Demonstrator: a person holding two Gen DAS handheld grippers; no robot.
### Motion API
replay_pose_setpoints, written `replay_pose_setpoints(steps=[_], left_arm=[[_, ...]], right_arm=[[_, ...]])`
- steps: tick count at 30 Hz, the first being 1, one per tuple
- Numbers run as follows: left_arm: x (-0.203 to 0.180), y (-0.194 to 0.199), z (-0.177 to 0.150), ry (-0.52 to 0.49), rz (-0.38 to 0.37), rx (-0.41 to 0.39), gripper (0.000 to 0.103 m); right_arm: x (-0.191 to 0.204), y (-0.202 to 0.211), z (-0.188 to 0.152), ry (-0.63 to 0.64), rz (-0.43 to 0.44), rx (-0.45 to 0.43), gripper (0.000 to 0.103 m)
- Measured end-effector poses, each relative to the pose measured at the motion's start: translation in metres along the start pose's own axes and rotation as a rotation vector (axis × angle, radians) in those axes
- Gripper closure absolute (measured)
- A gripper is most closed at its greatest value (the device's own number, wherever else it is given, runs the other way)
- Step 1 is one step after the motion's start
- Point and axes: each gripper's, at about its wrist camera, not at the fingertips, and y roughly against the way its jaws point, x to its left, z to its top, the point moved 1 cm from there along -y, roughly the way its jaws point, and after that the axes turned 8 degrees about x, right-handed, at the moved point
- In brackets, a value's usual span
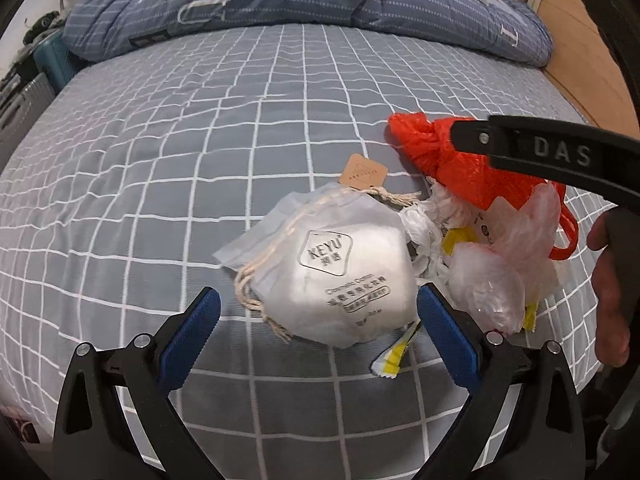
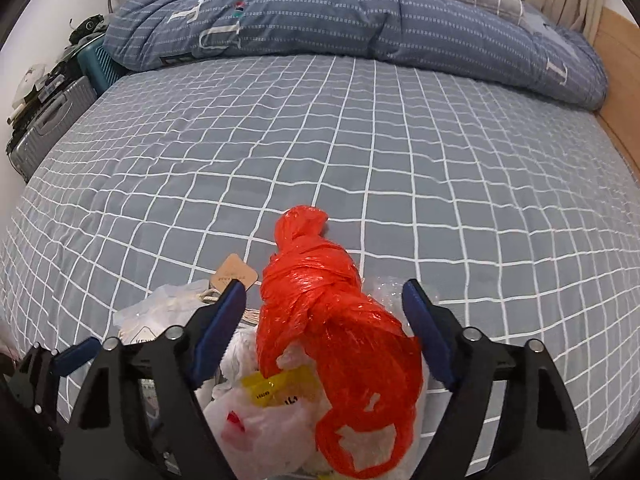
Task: Collect trash
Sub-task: 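Close the right tool on the red plastic bag while the left tool grasps the white mask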
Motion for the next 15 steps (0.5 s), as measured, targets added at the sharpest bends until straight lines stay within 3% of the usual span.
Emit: replay_pose_setpoints(steps=[5,10,15], left_arm=[[-0.005,-0.01,0.003,-0.009,-0.002,0.022,0.015],[-0.008,-0.019,0.007,-0.023,0.018,0.038,0.028],[-0.011,-0.029,0.008,-0.041,-0.008,0.063,0.042]], right_arm=[[0.0,-0.008,0.0,0.002,0.011,0.017,0.046],[0.002,-0.014,-0.002,0.014,0.017,0.037,0.07],[0.003,-0.017,-0.004,0.018,0.027,0.045,0.079]])
